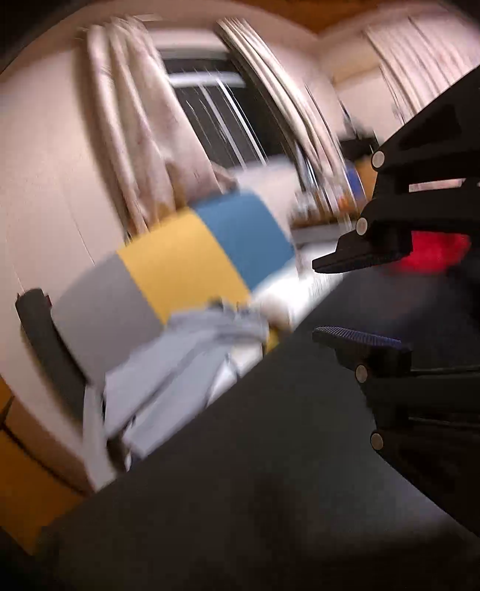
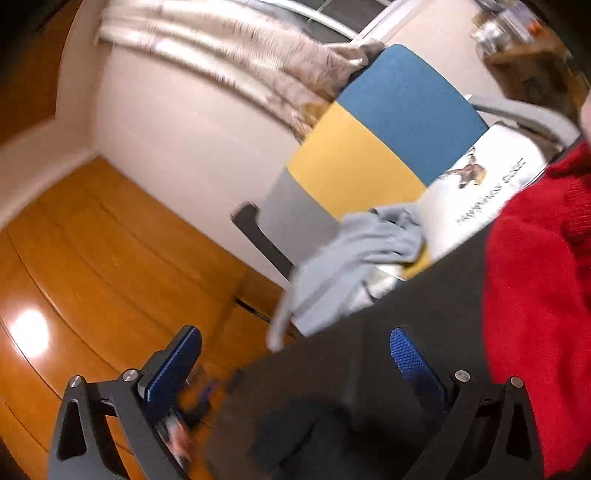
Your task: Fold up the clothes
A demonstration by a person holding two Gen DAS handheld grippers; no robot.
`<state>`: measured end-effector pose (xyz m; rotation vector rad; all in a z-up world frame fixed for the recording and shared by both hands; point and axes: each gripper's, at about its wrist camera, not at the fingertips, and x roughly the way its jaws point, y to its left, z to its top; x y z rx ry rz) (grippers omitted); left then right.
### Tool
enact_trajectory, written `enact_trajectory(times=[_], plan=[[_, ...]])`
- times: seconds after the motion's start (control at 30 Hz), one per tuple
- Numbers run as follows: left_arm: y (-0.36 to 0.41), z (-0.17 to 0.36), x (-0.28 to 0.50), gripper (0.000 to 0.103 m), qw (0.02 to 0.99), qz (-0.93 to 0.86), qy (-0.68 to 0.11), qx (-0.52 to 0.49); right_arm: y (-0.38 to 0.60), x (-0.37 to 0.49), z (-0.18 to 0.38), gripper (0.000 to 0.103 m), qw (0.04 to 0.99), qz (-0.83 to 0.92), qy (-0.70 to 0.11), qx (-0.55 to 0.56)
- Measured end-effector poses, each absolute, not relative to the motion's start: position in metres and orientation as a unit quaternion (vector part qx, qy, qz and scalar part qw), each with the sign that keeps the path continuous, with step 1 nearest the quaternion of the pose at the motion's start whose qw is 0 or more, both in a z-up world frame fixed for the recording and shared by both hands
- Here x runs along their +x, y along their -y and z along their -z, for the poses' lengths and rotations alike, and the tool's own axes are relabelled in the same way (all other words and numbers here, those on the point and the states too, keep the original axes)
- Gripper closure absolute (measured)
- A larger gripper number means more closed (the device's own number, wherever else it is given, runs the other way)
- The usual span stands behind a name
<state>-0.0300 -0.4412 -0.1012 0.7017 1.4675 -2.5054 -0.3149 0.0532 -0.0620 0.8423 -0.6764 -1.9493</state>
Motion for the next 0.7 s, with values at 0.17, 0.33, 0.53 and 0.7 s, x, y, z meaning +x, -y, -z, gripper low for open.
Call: enact_trajectory(times=[0.17,0.33,0.53,0.7], plan=[[0.426,0.152,0.006,0.072,0.094,0.834,-0.423,0.341,-0.047,-0.257,0.126,0.0,0.417,0.803,0.077,0.419],[0.396,0.166,-0.004,0.052,0.074,0.833,-0.391,0.384,-0.003,-0.207,0.144,0.0,0.398,0.82,-0.133,0.39],[0.36,0.174,-0.025,0.043,0.043,0.832,-0.362,0.417,0.047,-0.208,0.169,0.0,0.365,0.803,-0.238,0.407],[0.343,0.161,-0.067,0.092,0.023,0.85,-0.313,0.423,0.041,-0.217,0.161,0.038,0.377,0.803,-0.179,0.425]])
